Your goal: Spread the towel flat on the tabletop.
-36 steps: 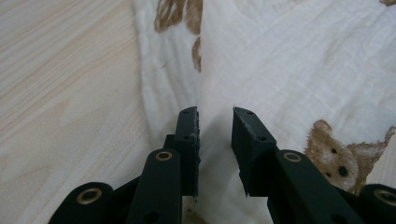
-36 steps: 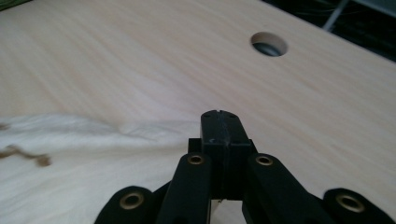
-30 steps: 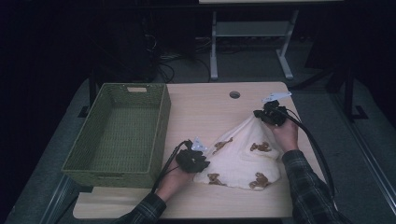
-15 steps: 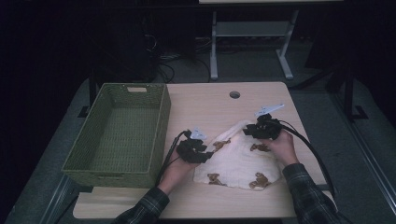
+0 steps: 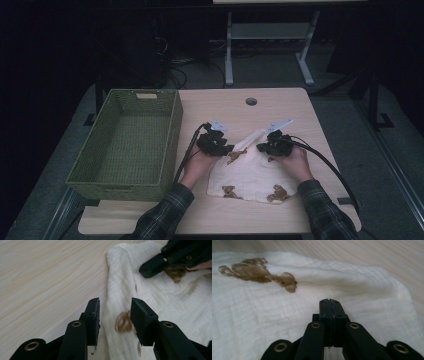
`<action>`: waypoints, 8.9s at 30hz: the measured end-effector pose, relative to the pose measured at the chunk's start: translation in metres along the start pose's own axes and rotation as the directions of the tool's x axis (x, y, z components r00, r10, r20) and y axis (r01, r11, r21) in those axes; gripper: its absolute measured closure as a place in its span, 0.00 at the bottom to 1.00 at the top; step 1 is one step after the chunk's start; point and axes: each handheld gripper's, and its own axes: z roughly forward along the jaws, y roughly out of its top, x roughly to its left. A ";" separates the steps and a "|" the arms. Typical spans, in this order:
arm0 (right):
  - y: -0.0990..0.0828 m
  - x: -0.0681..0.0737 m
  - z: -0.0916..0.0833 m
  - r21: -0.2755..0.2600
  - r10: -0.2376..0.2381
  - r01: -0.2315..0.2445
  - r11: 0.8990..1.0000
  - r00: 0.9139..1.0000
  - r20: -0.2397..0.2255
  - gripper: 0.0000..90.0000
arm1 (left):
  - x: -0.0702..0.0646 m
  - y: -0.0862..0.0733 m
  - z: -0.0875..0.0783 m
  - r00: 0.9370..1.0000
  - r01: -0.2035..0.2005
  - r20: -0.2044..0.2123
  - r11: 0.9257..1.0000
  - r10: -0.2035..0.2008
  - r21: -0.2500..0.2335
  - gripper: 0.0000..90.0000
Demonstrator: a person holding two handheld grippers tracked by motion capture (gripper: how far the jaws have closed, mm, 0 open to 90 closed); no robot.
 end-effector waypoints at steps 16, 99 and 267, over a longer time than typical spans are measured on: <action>-0.047 0.000 -0.055 -0.025 0.017 -0.017 1.000 1.000 0.002 1.00 | 0.017 0.017 0.041 1.000 0.003 -0.018 1.000 -0.003 0.013 0.66; -0.067 -0.017 -0.082 -0.094 0.061 -0.049 0.994 0.991 0.122 0.71 | -0.035 0.009 0.061 0.951 -0.156 0.276 0.987 0.137 0.048 0.57; -0.074 0.003 -0.104 -0.156 0.111 -0.102 0.983 0.993 0.051 0.76 | -0.028 -0.075 -0.042 0.996 -0.068 0.068 0.994 0.063 0.089 0.99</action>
